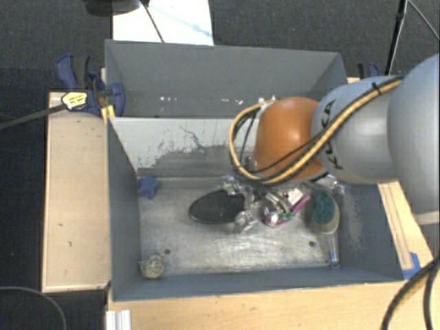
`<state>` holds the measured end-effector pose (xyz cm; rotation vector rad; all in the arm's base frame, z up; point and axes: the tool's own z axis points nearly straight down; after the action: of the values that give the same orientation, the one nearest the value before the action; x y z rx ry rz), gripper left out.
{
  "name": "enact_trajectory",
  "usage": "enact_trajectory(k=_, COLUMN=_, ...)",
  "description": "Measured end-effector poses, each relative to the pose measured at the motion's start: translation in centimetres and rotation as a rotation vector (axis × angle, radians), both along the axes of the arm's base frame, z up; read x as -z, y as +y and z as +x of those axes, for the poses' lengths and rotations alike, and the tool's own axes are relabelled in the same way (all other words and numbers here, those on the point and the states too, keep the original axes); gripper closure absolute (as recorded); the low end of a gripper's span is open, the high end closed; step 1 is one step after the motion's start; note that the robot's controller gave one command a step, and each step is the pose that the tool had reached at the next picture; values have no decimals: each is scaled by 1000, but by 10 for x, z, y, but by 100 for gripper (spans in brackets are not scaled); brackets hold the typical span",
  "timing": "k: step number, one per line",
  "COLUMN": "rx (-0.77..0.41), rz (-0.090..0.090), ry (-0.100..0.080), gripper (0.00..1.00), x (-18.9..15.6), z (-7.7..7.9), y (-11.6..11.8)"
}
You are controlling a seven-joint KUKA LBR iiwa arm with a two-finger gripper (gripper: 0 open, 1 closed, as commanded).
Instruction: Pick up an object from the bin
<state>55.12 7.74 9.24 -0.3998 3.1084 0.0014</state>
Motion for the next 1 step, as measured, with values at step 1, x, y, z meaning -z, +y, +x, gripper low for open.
enact_trajectory(k=1, rx=2, rz=-1, ry=1, gripper=100, x=-44, z=2, y=0)
